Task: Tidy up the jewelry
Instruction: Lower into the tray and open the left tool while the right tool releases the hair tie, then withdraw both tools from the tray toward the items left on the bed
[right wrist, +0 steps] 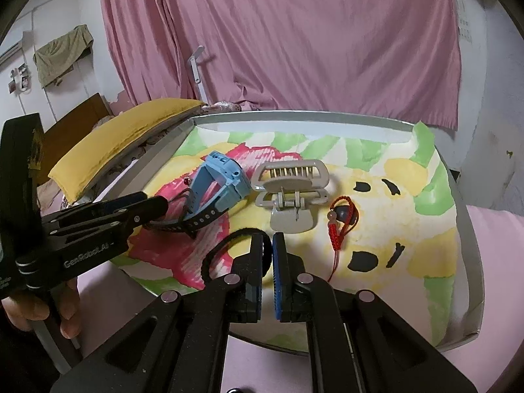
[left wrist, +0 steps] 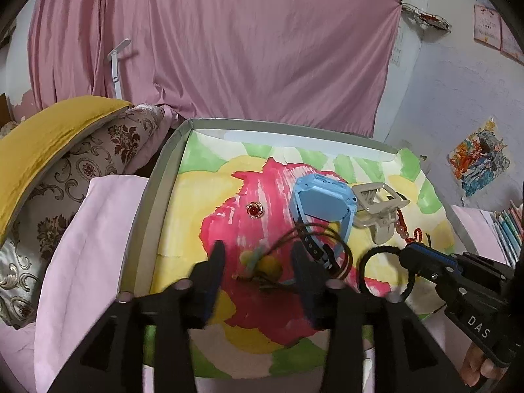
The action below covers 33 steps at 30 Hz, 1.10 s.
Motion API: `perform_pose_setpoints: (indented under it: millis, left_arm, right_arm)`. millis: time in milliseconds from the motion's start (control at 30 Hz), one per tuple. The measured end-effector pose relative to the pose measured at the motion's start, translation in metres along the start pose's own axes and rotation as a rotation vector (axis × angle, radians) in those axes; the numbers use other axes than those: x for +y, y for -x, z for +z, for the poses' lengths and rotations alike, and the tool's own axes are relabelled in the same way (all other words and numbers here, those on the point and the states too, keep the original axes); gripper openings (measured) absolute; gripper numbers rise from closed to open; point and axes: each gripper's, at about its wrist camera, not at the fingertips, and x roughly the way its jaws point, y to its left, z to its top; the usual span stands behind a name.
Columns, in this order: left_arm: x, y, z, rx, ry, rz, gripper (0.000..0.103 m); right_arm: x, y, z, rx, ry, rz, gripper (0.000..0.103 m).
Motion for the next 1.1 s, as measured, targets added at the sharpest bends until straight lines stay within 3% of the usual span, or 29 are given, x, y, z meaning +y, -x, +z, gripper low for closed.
perform_pose_setpoints:
  millis: [133,200,267,333,600,800,1100]
  left_arm:
    - [0.002,0.004,0.000,-0.012,0.011,-0.011,0.053]
    - [0.004,0.005,0.000,-0.021,0.018,-0.011,0.060]
    - [0.006,0.010,-0.001,-0.038,0.033,-0.018,0.062]
    - [0.009,0.016,-0.001,-0.067,0.043,-0.019,0.064]
    - [0.012,0.063,-0.018,-0.257,0.066,-0.031,0.100]
    - [0.010,0.098,-0.038,-0.336,0.043,-0.053,0.103]
    - [0.008,0.130,-0.068,-0.392,0.019,-0.042,0.103]
  right_arm:
    - [-0.002,-0.001,-0.001,0.002,-0.010,0.001,0.013]
    - [-0.003,0.001,-0.001,-0.008,-0.010,-0.005,0.030]
    - [-0.001,0.007,-0.002,-0.038,-0.006,-0.022,0.038]
    - [-0.001,0.014,-0.002,-0.069,-0.002,-0.033,0.038]
    - [0.001,0.059,-0.012,-0.262,-0.018,-0.059,0.077]
    - [0.011,0.101,-0.030,-0.365,-0.004,-0.050,0.094]
    - [0.014,0.143,-0.061,-0.440,0.010,-0.072,0.101]
